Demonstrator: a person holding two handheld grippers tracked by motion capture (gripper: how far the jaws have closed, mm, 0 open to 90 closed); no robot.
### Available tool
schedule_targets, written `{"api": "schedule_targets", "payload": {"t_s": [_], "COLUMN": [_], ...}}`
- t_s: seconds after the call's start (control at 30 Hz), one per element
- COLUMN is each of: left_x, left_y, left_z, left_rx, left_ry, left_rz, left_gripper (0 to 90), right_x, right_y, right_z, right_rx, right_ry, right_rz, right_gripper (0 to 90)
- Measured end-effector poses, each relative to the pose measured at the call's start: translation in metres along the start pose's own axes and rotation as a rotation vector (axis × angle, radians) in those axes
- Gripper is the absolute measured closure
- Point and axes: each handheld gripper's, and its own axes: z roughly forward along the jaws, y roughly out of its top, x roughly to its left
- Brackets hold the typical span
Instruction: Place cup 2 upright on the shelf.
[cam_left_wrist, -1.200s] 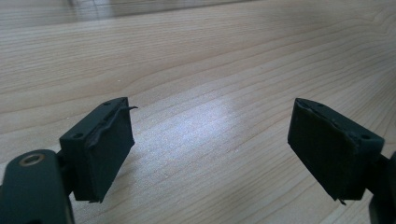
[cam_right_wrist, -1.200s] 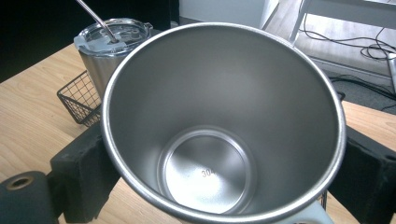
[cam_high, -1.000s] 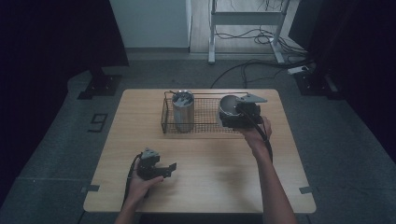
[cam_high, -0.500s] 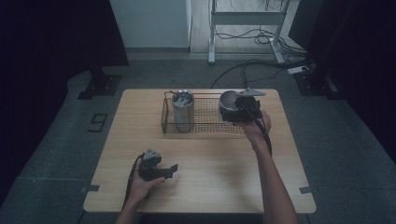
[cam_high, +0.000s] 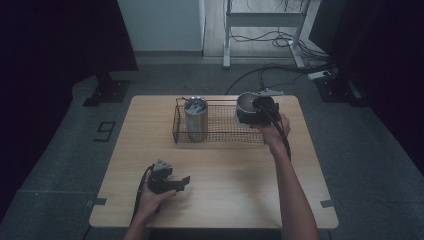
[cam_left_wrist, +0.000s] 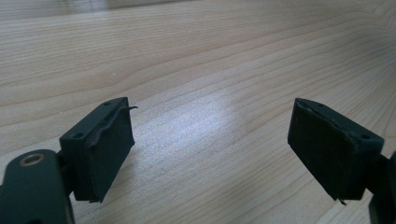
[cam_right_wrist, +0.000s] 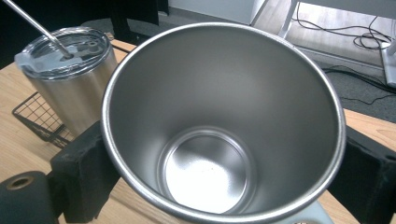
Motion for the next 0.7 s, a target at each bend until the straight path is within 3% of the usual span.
{"api": "schedule_targets", "payload": {"t_s": [0.7], "left_x": [0.002], "left_y": [-0.001], "left_z": [-0.001], "left_rx": [0.005], "left_ry": [0.0], "left_rz": [-0.001], "left_gripper": [14.2], "right_x": [-0.005], "right_y": [0.009], "right_z": [0.029], "right_rx": [0.017], "right_ry": [-0.009], "right_rz": [-0.012], "right_gripper": [7.5]}}
